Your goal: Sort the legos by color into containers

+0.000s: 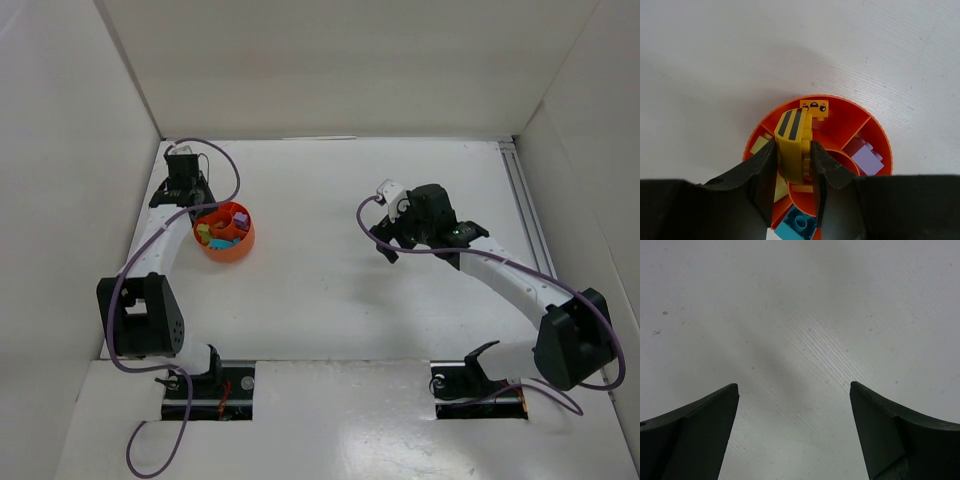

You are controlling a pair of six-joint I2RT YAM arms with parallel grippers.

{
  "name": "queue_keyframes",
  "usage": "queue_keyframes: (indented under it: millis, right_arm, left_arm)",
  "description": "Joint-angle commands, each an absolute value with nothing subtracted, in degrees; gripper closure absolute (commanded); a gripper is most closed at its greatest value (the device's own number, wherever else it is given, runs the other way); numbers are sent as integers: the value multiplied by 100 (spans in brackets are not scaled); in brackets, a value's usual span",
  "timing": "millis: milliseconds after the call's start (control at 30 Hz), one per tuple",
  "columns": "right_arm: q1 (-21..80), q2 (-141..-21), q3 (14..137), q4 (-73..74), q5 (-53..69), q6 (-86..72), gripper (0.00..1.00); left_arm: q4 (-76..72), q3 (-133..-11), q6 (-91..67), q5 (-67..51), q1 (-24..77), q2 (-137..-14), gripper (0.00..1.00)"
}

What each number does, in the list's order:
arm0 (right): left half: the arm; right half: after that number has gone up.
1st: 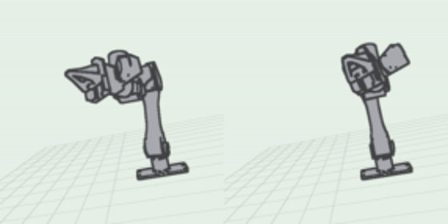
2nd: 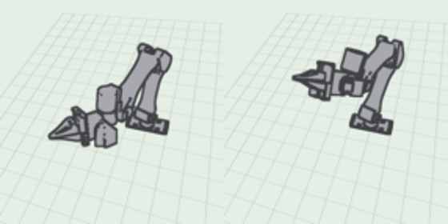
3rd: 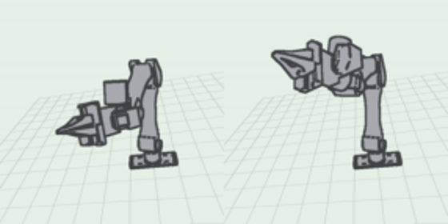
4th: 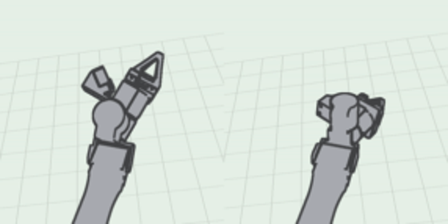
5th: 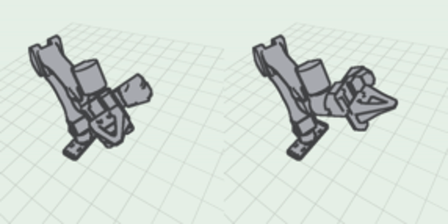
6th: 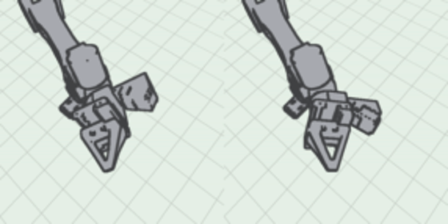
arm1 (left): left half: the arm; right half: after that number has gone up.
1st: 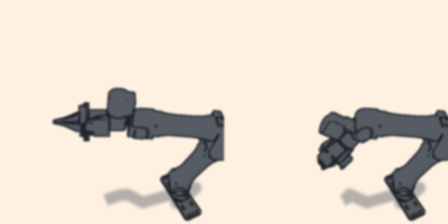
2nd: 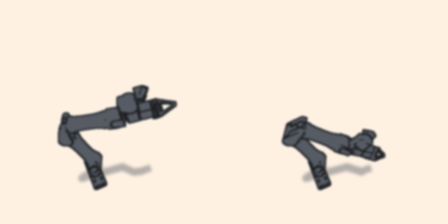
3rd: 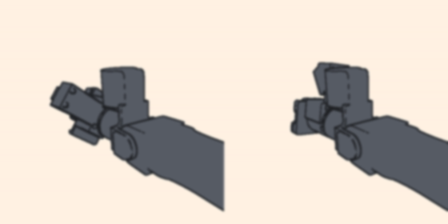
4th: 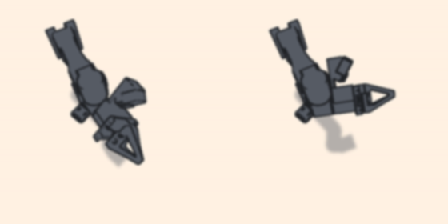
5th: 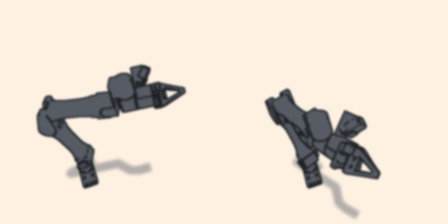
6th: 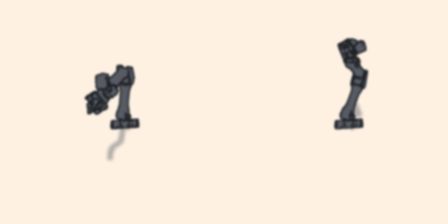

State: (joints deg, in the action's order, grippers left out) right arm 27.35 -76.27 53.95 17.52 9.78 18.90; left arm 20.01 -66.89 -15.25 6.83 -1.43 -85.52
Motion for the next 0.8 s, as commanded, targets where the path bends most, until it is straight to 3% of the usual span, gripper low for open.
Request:
queue_keyframes:
  millis: [0,533,767]
  right_arm:
    - [2698,-7603,5678,1608,1099,1890,4]
    - [2698,-7603,5678,1661,1213,1890,4]
    - [2698,-7550,5678,1661,1160,1890,4]
  left_arm:
    - [2022,-6548,-1626,747,-149,-8112,83]
    - [1749,-6381,-1521,527,-149,-8376,85]
    - [1688,-6434,-1521,580,-149,-8578,68]
